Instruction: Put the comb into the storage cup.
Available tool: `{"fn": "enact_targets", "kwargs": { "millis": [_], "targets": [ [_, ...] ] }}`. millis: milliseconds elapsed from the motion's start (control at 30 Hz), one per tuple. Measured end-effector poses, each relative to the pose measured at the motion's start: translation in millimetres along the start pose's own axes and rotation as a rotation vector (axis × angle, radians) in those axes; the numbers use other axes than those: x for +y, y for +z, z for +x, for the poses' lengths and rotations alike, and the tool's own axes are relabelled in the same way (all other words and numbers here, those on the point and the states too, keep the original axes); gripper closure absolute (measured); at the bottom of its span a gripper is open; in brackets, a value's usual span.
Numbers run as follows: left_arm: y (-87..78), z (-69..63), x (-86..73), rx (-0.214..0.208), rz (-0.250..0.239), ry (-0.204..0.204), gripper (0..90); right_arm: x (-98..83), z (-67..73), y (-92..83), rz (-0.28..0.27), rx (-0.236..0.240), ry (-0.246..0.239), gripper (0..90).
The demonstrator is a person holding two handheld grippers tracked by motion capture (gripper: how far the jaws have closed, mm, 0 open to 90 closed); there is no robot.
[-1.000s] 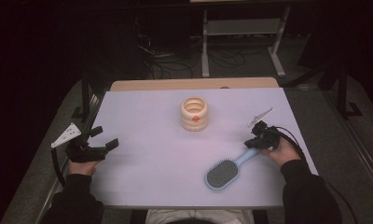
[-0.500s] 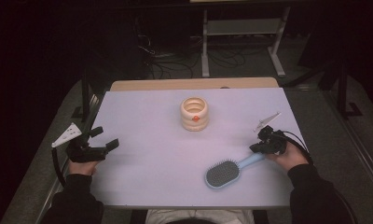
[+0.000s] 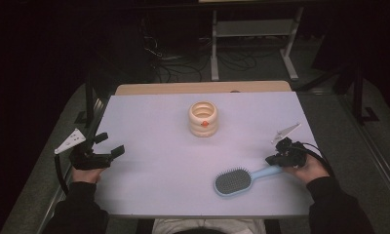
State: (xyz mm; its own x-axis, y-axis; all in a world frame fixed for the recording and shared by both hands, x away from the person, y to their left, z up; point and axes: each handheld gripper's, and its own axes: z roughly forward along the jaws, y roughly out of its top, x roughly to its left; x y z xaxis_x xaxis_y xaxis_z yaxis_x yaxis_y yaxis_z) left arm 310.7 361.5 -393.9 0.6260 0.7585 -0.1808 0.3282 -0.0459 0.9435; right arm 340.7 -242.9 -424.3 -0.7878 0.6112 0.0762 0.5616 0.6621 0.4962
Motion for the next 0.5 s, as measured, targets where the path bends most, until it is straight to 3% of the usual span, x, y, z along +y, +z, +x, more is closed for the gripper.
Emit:
{"fn": "enact_targets", "kwargs": {
  "millis": [500],
  "targets": [
    [-0.2, -0.2, -0.1, -0.002, -0.001, 0.001, 0.0, -8.9, 12.0, -5.2, 0.014, 0.023, -0.024, 88.5]
  ]
}}
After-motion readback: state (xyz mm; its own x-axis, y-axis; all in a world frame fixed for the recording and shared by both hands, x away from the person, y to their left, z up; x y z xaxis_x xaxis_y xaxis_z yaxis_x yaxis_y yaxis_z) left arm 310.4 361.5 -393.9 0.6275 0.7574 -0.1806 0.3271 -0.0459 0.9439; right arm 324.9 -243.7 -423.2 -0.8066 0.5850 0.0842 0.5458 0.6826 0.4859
